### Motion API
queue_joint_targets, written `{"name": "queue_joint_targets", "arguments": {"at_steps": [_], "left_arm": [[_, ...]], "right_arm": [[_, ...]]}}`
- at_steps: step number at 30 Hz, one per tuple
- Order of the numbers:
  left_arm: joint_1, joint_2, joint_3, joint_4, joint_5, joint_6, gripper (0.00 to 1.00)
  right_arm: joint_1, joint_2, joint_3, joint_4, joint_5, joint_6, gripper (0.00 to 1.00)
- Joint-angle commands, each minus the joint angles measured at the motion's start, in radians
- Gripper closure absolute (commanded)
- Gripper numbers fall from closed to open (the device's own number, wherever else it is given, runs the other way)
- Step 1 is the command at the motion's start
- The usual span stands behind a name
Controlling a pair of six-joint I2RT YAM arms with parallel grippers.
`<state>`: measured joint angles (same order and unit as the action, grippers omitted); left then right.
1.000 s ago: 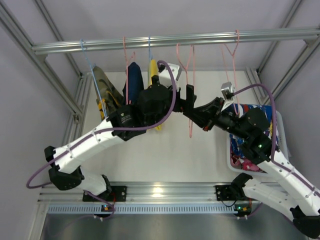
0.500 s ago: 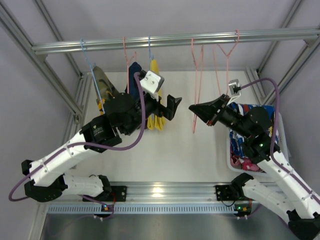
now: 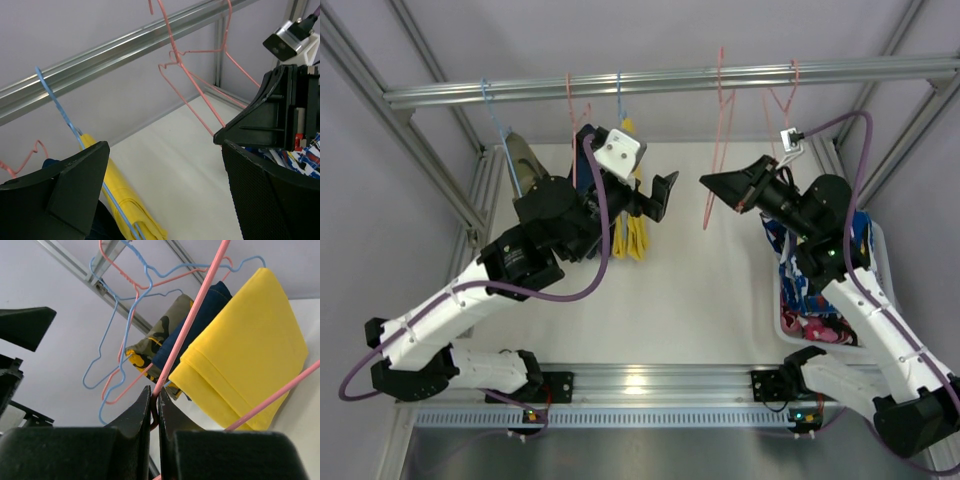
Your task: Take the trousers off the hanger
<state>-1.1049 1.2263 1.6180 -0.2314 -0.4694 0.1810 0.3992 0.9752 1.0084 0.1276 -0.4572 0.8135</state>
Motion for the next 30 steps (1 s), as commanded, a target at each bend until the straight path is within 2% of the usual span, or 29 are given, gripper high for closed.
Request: {"name": "queue_joint_targets", "arguments": {"at_steps": [1, 5, 7, 16, 22, 25, 26, 27, 28, 30], "left_arm": [[0.002, -0.031, -0.029, 0.075, -0.02, 0.051, 0.01], [0.002, -0.034, -0.035, 0.076, -0.021, 0.037, 0.01], [0.007, -0.027, -0.026, 0.073, -0.026, 0.02, 0.01], [0.046, 0.007, 0.078, -0.118, 0.043, -0.13, 0.01], [0.103, 0.059, 0.149, -0.316, 0.116, -0.264, 0.01], [0.125, 0.05, 0.138, -0.339, 0.158, -0.301, 0.01], [0.14, 0.049, 0.14, -0.341, 0.169, -0.31, 0.01], [0.181, 0.048, 0.14, -0.344, 0.176, -0.324, 0.01], [0.203, 0.052, 0.152, -0.361, 0.199, -0.349, 0.01], [0.269, 0.061, 0.178, -0.391, 0.225, -0.374, 0.01]], "right_arm": [[-0.022, 0.01, 0.078, 0.116, -0.051, 0.013, 1.0], [-0.036, 0.034, 0.107, 0.09, -0.051, 0.012, 1.0], [-0.068, 0.063, 0.107, 0.105, -0.063, 0.07, 1.0], [-0.082, 0.068, 0.012, 0.133, -0.112, 0.093, 1.0], [-0.082, -0.015, -0.073, 0.072, -0.097, -0.006, 1.0], [-0.082, -0.047, -0.083, 0.017, -0.092, -0.074, 0.98], [-0.082, -0.056, -0.086, 0.007, -0.093, -0.092, 0.94], [-0.082, -0.062, -0.087, -0.005, -0.097, -0.117, 0.86], [-0.082, -0.082, -0.08, -0.05, -0.092, -0.17, 0.59], [-0.082, -0.105, -0.061, -0.104, -0.074, -0.212, 0.36]]}}
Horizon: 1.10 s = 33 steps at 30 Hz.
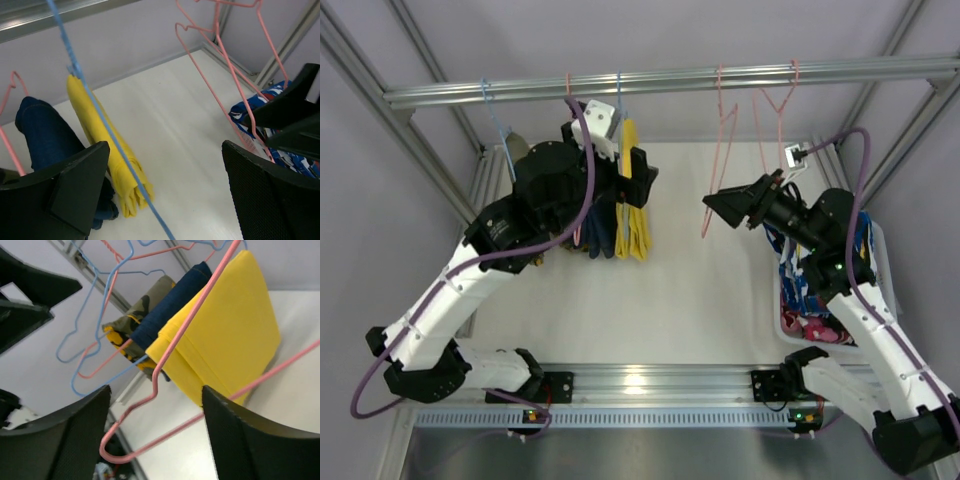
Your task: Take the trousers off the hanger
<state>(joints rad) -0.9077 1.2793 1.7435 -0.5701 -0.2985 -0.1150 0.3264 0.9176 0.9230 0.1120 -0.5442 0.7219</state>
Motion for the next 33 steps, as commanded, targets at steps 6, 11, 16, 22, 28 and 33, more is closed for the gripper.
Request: {"name": "queue_joint_targets", "arguments": {"at_steps": [6, 11, 16, 22, 28, 33], "left_arm": [[0.169, -0.04, 0.083, 0.027, 0.104, -0.046, 0.01], [0.291, -0.093, 0.09, 0.038, 0.085, -0.019, 0.01], [0.365, -0.175, 0.053, 0.036, -0.043, 0.064, 0.01], [0.434, -0.329, -0.113, 0.044, -0.201, 0.221, 0.01], [0.475, -0.532, -0.324, 0.041, -0.301, 0.294, 0.01], [0.497, -0.633, -0.45, 0.023, -0.323, 0.316, 0.01]], "right_arm": [[-0.009, -0.164, 0.106, -0.254, 0.093, -0.326, 0.05], [-0.007, -0.24, 0.194, -0.357, 0.167, -0.518, 0.01], [-0.009, -0.269, 0.29, -0.481, 0.307, -0.686, 0.0], [-0.075, -0.333, 0.278, -0.528, 0.414, -0.8, 0.0], [-0.18, -0.397, 0.221, -0.523, 0.475, -0.797, 0.0], [-0.283, -0.453, 0.192, -0.525, 0.484, -0.776, 0.01]]}}
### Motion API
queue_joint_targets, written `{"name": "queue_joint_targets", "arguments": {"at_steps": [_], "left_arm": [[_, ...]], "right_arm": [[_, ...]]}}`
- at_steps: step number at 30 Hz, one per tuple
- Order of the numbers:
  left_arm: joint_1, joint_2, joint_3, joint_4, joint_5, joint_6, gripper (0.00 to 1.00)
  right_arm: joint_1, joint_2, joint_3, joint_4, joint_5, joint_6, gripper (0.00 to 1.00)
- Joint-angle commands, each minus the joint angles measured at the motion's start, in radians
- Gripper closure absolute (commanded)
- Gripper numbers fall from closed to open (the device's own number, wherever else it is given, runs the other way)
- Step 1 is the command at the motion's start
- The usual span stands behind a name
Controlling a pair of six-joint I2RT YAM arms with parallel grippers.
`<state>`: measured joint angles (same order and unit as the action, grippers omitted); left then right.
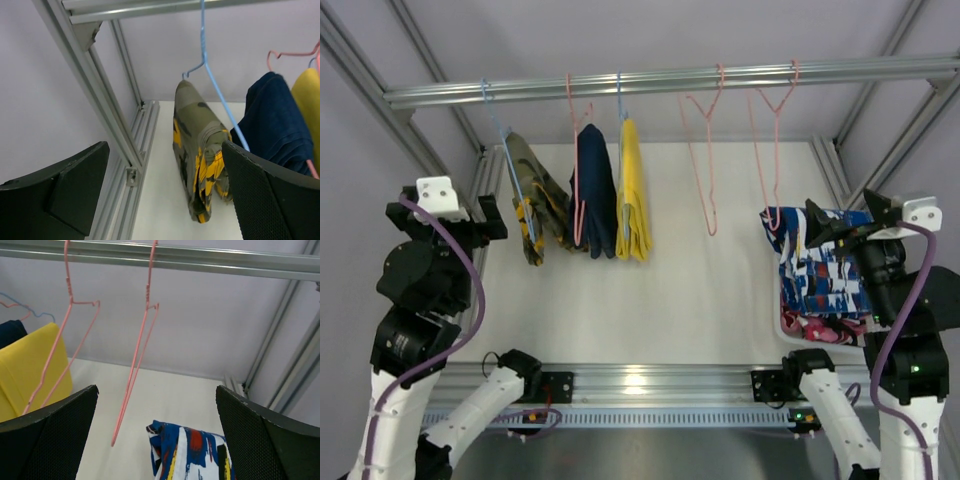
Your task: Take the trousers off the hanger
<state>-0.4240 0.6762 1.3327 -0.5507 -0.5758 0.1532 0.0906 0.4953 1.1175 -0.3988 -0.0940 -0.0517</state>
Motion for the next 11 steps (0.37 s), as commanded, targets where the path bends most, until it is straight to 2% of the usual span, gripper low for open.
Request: {"name": "queue_joint_targets", "arguments": {"at_steps": [1, 11], "left_arm": [[0.016, -0.041, -0.055, -0.005, -0.047, 0.046, 0.01], [0.021, -0.095, -0.084, -0.011, -0.059, 0.062, 0.01]], "right_arm": [[-0.055, -0.043, -0.002, -0.014, 0.03, 0.009, 0.01], [-0.077, -0.06, 0.001, -0.012, -0.012, 0.029, 0.01]]}}
